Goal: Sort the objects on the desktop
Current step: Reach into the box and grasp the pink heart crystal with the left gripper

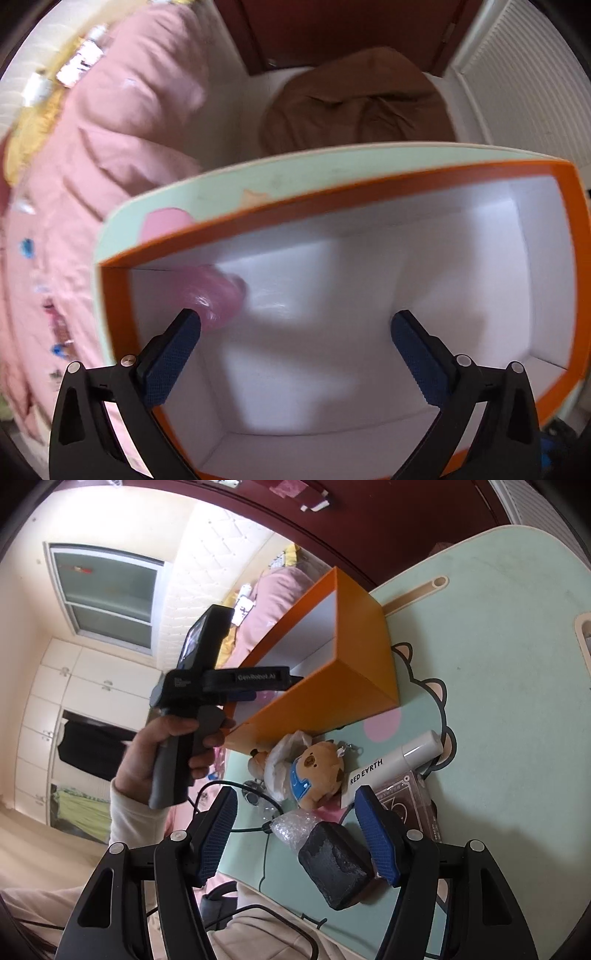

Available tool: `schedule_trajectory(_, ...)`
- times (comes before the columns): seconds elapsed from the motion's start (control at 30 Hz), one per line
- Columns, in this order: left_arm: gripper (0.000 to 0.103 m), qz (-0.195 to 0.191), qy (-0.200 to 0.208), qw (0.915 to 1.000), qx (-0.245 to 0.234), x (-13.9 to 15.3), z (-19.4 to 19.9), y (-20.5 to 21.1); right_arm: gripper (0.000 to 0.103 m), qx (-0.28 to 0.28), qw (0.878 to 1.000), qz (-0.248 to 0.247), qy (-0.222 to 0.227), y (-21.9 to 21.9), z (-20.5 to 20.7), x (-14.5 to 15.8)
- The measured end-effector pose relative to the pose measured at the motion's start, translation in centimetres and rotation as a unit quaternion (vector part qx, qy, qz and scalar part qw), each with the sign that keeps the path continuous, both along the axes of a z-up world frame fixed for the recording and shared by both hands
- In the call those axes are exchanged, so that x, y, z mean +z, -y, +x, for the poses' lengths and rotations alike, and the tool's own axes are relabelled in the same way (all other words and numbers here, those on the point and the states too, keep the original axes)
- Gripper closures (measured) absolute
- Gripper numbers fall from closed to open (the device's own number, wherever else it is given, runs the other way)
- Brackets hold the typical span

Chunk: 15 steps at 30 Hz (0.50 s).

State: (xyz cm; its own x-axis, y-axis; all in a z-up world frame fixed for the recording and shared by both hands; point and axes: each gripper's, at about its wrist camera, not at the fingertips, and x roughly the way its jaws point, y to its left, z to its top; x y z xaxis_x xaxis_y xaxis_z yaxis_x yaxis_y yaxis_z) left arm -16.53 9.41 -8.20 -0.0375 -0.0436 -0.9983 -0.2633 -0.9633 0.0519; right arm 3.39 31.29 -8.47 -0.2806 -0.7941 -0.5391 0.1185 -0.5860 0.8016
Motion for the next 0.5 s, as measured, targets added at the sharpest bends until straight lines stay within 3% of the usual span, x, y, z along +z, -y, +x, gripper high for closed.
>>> schedule_trajectory(0.07,0.001,0.050,0.016,0.9986,-0.010,0.2,0.3,-0.4,0.037,0.000,1.000,0.000,0.000,0.0,0.0,0.0)
schedule_trajectory(0.13,0.002,0.136,0.036,0.9898,-0.018,1.0,0.6,-0.4,0.037,-0.001,1.000,0.000,0.001,-0.1,0.1,0.0)
schedule_trajectory(0.27,0.002,0.071,-0.006,0.9974,-0.014,2.0,0.2,0.2,0.037,-0.002,1.000,0.000,0.001,-0.2,0.1,0.0)
schedule_trajectory(0.4,0.002,0.005,-0.047,0.9988,-0.011,3.0,-0.1,0.7,0.037,-0.003,1.000,0.000,0.001,-0.2,0.2,0.0)
schedule_trajectory(0.5,0.002,-0.019,-0.045,0.9986,-0.022,1.7,-0.3,0.8,0.037,-0.001,1.000,-0.001,0.003,-0.1,0.2,0.0)
